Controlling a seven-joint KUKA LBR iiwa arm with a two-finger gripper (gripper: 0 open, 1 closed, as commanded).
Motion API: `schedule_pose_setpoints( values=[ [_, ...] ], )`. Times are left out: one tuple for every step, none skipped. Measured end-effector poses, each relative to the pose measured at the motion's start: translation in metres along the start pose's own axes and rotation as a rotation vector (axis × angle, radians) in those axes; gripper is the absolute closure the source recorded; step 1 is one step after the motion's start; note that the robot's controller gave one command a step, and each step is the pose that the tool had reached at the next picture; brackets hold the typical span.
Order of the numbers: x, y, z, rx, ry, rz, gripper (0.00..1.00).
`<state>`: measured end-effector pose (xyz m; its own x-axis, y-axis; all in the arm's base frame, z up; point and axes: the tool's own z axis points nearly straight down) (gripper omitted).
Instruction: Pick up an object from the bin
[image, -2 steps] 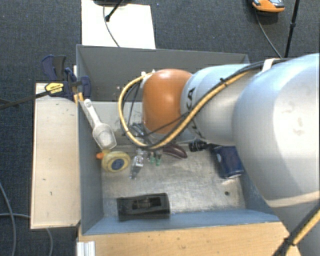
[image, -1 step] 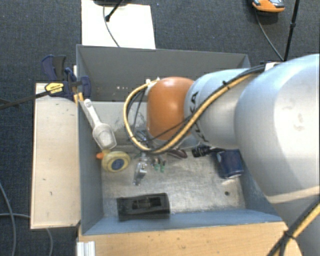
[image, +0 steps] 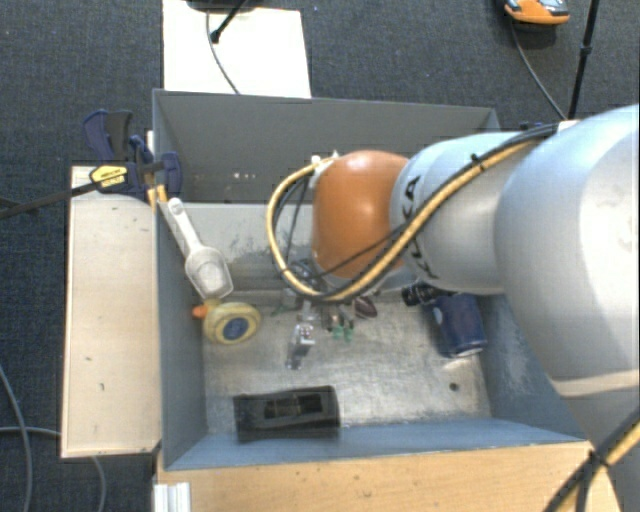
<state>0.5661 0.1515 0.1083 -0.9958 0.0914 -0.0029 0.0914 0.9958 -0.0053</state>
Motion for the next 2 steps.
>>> schedule_pose_setpoints(
  values=[
    [-0.008,0.072,0.017,-0.009,-0.003,0.021,0.0],
    [0.023,0.049,0.005,-0.005,0.002,0.134,1.0]
  ],
)
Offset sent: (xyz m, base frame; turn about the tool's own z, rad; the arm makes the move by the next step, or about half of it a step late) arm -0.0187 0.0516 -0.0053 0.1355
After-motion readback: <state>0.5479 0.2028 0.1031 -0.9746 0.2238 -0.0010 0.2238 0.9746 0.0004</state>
